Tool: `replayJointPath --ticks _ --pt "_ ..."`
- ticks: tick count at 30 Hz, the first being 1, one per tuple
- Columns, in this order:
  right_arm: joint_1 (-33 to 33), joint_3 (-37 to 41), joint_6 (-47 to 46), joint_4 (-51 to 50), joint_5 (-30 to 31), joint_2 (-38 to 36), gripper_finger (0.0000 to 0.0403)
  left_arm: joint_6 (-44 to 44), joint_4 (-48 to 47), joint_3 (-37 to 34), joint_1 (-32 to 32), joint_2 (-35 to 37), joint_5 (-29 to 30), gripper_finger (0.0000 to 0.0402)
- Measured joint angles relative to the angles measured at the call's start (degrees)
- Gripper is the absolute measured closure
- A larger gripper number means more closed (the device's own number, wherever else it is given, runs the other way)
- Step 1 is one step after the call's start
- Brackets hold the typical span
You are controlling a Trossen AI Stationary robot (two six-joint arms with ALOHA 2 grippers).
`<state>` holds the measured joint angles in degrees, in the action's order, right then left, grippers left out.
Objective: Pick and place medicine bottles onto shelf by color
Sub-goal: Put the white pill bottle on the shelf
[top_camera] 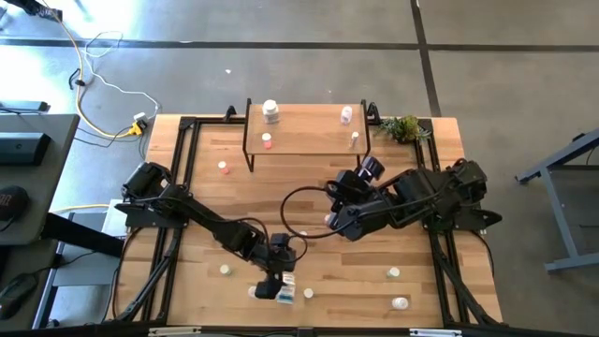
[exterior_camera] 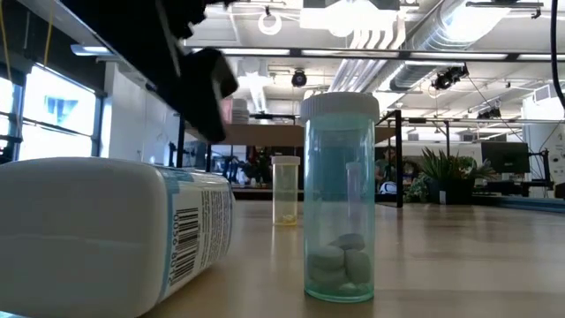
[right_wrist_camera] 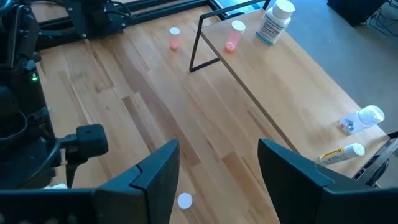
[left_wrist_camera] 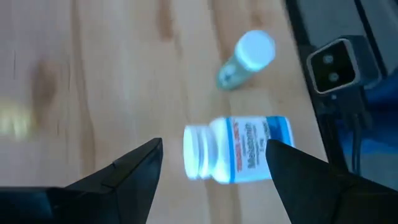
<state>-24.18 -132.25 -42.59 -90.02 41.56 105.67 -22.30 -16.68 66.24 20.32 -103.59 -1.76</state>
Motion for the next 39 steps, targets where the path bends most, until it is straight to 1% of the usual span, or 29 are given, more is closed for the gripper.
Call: replayJointPath --ticks 2,5,7,12,17,21,25,32,39 --pt "0.25 0.00 -0.01 0.01 -0.23 0.00 0.0194 -7.18 -1.47 0.00 -0.02 0.00 -0.51 0.0124" --pt "0.88 0.00 0.00 0.00 -1.30 0.00 0.0194 -17.36 -1.74 0.00 -0.05 0.00 -3.49 0.0124" --pt "1.34 0.00 -0.02 0.02 -2.15 0.00 0.0194 -23.98 -1.62 0.00 -0.04 0.05 -4.39 0.0124" --pt "2.19 0.00 -0.46 0.00 -2.75 0.00 0.0194 -41.08 -1.69 0.02 -0.33 0.07 -4.35 0.0124" --pt "2.44 0.00 -0.47 0.00 -2.75 0.00 0.0194 -52.56 -2.12 0.02 -0.87 0.07 -2.12 0.0124" --pt "2.44 0.00 -0.47 0.00 -2.77 0.00 0.0194 -56.38 -2.32 0.04 -0.84 0.07 0.86 0.0124" --pt "2.44 0.00 -0.46 0.00 -2.77 0.00 0.0194 -58.62 -2.69 0.11 -0.40 -0.64 2.14 0.0124" --pt "2.42 0.00 -0.47 0.00 -2.78 0.00 0.0194 -59.70 -2.42 0.08 0.55 -3.61 2.25 0.0124" --pt "2.42 0.00 -0.47 0.01 -2.78 0.00 0.0194 -60.16 -2.39 0.11 0.47 -3.87 3.28 0.0124"
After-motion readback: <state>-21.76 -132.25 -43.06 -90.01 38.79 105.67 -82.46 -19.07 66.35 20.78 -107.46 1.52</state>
